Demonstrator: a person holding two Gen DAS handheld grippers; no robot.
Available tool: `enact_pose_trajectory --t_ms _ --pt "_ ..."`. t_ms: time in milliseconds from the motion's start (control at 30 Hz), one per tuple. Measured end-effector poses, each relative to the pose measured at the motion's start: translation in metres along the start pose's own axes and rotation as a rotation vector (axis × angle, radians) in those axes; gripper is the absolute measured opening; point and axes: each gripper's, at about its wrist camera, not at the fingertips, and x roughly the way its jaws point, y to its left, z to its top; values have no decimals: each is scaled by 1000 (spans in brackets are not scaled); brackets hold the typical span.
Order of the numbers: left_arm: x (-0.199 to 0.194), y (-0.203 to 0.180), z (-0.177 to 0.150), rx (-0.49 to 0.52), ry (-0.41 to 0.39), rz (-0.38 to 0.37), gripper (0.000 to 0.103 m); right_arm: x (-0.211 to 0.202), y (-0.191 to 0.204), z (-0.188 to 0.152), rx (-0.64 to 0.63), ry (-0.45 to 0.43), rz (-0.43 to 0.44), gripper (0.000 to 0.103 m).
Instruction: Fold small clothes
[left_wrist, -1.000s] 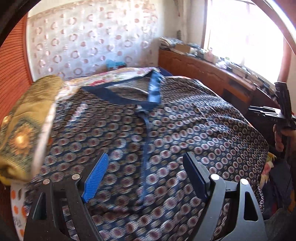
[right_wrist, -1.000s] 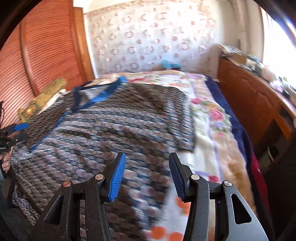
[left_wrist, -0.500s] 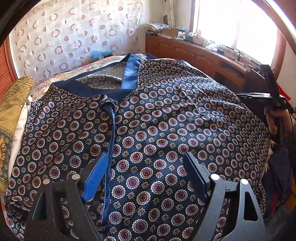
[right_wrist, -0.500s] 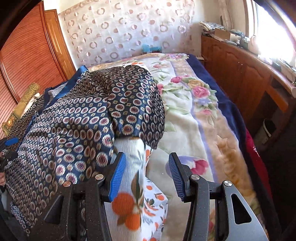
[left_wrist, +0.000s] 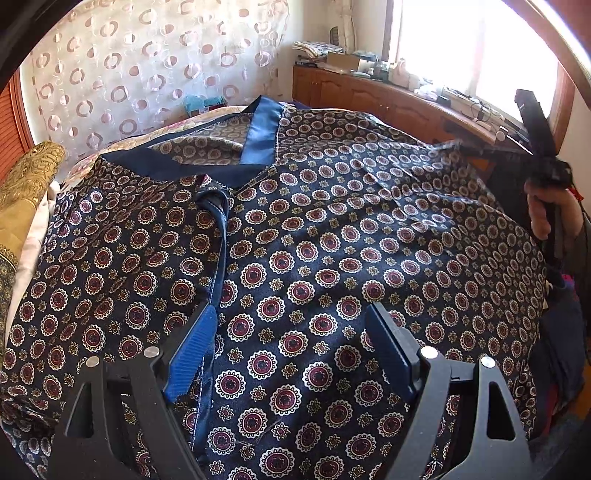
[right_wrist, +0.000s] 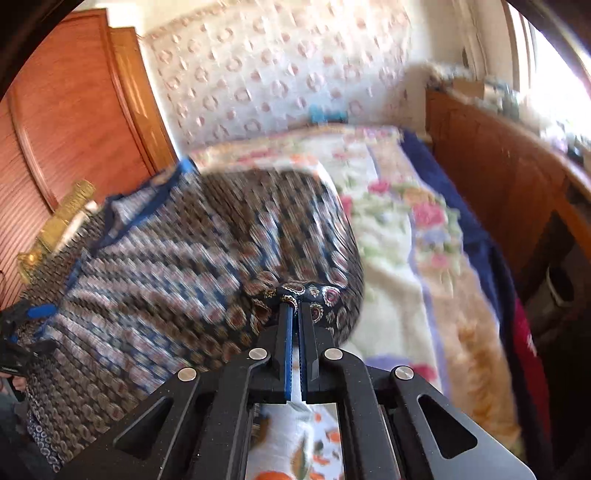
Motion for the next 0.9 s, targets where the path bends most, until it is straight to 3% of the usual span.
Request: enact_pose_trajectory --t_ms 100,200,300,400,567,633,700,900 --pt "-1 1 0 -8 -3 0 83 -21 22 13 -72 -83 11 2" --pt "-1 3 0 -18 -6 -3 83 -39 56 20 -158 -122 80 2" --pt "-2 5 -1 -24 -9 -3 83 -37 86 11 -225 -67 146 2" --pt "-3 6 -2 -30 -12 -2 83 -19 98 -6 -237 37 144 2" --pt "-6 7 -1 -34 -25 1 83 -12 91 -31 -218 112 88 17" --pt "-10 6 0 -33 -34 4 83 -20 88 -37 -202 106 78 34" --pt "-18 2 1 -35 -49 -7 83 -35 80 -44 -182 85 50 43" --pt "-52 -15 10 -1 -127 -40 83 -70 42 -46 -76 -23 -31 48"
